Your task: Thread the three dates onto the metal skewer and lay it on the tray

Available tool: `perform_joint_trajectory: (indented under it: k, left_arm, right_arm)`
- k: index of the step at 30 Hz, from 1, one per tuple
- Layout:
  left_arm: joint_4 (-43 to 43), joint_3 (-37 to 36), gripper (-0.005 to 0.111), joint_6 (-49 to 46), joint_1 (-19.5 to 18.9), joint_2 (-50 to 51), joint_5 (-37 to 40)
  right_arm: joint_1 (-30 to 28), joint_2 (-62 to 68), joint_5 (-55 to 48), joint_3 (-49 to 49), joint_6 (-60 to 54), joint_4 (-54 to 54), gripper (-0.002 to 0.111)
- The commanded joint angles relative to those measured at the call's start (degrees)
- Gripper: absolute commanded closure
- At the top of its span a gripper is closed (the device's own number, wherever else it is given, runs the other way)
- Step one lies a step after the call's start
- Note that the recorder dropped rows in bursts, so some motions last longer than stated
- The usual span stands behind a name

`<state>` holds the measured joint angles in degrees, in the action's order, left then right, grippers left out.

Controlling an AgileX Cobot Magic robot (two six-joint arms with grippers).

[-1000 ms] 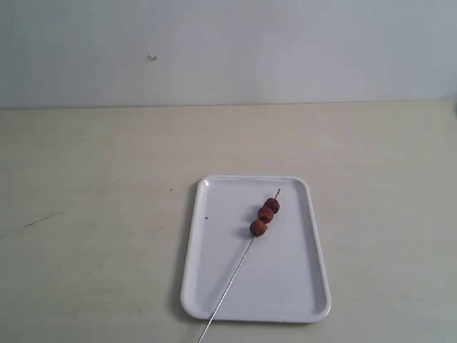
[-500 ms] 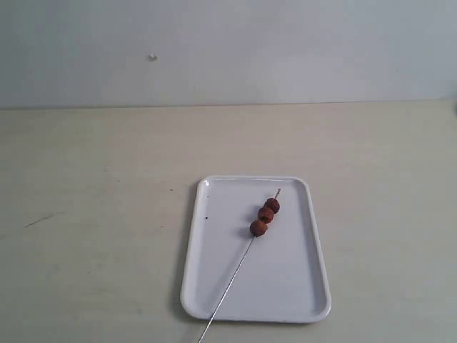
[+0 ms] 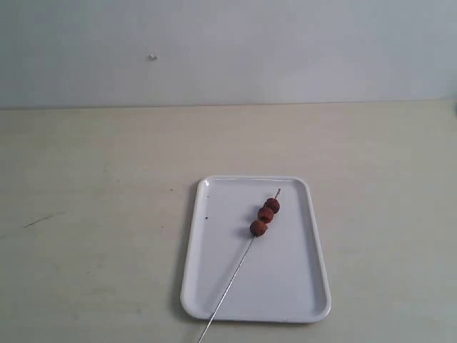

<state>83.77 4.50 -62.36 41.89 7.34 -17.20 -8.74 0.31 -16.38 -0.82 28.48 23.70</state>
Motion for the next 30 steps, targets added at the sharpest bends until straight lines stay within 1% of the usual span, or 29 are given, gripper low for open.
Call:
perform_joint_trajectory:
  k: [1, 7, 14, 15, 17, 18, 30]
  left_arm:
    - [-0.1, -0.2, 0.107, -0.2, 0.0, -0.2, -0.3]
    - [-0.1, -0.2, 0.107, -0.2, 0.0, -0.2, -0.3]
    - [-0.1, -0.2, 0.107, -0.2, 0.0, -0.2, -0.3]
    - [-0.1, -0.2, 0.107, -0.2, 0.0, -0.2, -0.3]
    - [-0.1, -0.2, 0.107, -0.2, 0.0, -0.2, -0.3]
    - [-0.1, -0.2, 0.107, -0.2, 0.0, -0.2, -0.3]
    - [-0.1, -0.2, 0.107, -0.3, 0.0, -0.2, -0.3]
  right_arm:
    - [-0.4, -0.3, 3.6, 0.8, -0.4, 0.8, 0.108]
    - [-0.4, -0.3, 3.8, 0.8, -0.4, 0.8, 0.108]
    - [-0.4, -0.3, 0.2, 0.8, -1.3, -0.1, 0.108]
    - [-0.4, -0.3, 0.3, 0.8, -6.6, -3.9, 0.108]
    - [-0.4, -0.3, 1.3, 0.8, -19.8, -15.5, 0.108]
    - [-0.4, -0.3, 1.4, 0.8, -23.0, -19.9, 0.108]
    - [-0.4, -0.3, 1.5, 0.8, -22.9, -20.5, 0.108]
